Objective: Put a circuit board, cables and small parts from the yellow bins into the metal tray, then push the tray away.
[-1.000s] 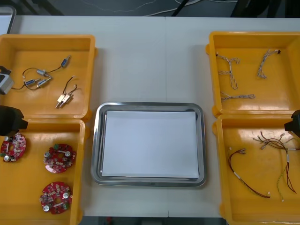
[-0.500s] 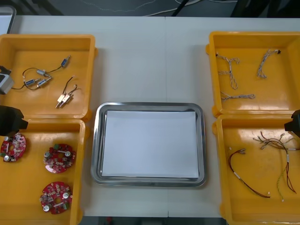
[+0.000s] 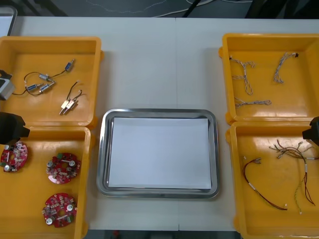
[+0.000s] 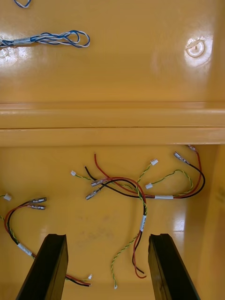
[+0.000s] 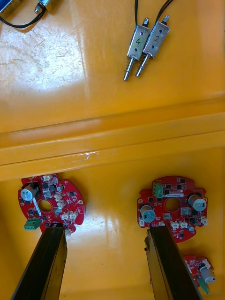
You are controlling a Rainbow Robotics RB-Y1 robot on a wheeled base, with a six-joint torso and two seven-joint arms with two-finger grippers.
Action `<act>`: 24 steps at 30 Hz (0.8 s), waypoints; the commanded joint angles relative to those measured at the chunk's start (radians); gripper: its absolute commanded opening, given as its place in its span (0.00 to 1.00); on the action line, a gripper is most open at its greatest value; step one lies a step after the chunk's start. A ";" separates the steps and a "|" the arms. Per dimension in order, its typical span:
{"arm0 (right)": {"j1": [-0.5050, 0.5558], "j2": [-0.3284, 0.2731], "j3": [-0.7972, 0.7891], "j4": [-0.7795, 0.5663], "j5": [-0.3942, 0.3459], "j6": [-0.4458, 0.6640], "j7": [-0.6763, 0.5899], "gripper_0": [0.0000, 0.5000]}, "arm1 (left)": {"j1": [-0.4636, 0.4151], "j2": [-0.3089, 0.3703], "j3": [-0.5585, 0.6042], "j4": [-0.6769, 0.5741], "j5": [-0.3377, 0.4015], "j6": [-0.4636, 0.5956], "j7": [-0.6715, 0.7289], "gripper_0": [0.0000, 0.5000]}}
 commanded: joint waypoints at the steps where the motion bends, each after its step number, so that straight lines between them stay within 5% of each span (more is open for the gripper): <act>1: -0.022 -0.035 0.013 -0.010 -0.009 0.003 -0.019 1.00 | -0.025 0.038 -0.011 -0.019 -0.009 0.007 0.051 1.00; 24: 0.041 -0.017 0.017 0.007 -0.007 0.003 -0.014 1.00 | 0.015 0.023 -0.005 0.001 0.006 0.007 0.027 1.00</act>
